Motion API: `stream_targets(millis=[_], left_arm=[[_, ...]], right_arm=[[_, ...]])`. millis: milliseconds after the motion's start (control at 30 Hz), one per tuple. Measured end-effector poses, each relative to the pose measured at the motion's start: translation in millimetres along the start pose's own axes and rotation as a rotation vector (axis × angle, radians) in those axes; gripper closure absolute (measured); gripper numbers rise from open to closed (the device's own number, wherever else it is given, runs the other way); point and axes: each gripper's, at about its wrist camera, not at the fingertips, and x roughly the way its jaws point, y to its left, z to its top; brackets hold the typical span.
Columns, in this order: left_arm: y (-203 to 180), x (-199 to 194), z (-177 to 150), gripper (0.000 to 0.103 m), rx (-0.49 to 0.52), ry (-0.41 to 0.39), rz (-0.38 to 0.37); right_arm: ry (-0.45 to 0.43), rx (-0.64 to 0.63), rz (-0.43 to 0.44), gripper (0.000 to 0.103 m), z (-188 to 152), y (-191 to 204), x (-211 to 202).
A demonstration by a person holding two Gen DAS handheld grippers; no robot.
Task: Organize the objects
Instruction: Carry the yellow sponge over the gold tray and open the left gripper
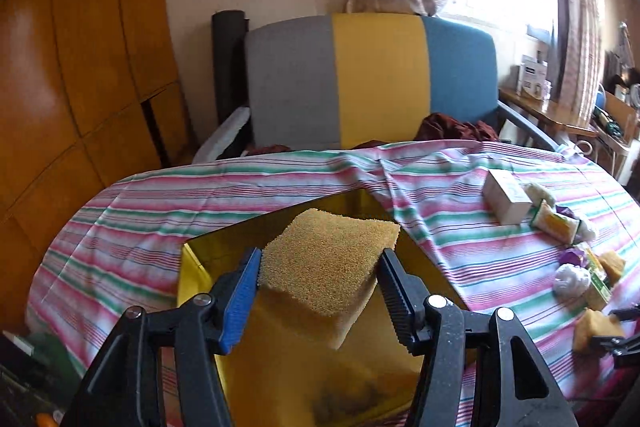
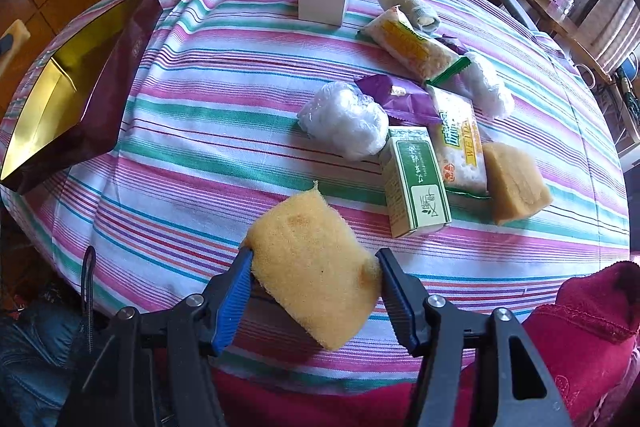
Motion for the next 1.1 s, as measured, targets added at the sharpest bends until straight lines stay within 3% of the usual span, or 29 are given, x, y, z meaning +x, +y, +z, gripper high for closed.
stream_targets(millis=[367, 667, 1100], left_arm=[[30, 20, -10, 0.043, -0.041, 0.046, 0.024], [78, 96, -15, 0.043, -0.19, 0.243, -0.023], [119, 175, -7, 0.04, -0.241, 0.331, 0.15]], right_arm=[[0.003, -0.002, -0.005, 0.041, 0, 1, 0], [-0.002, 0.004, 0.0, 0.041, 0, 0, 0], [-0.01, 0.027, 0.011, 0.041, 0, -4, -2]])
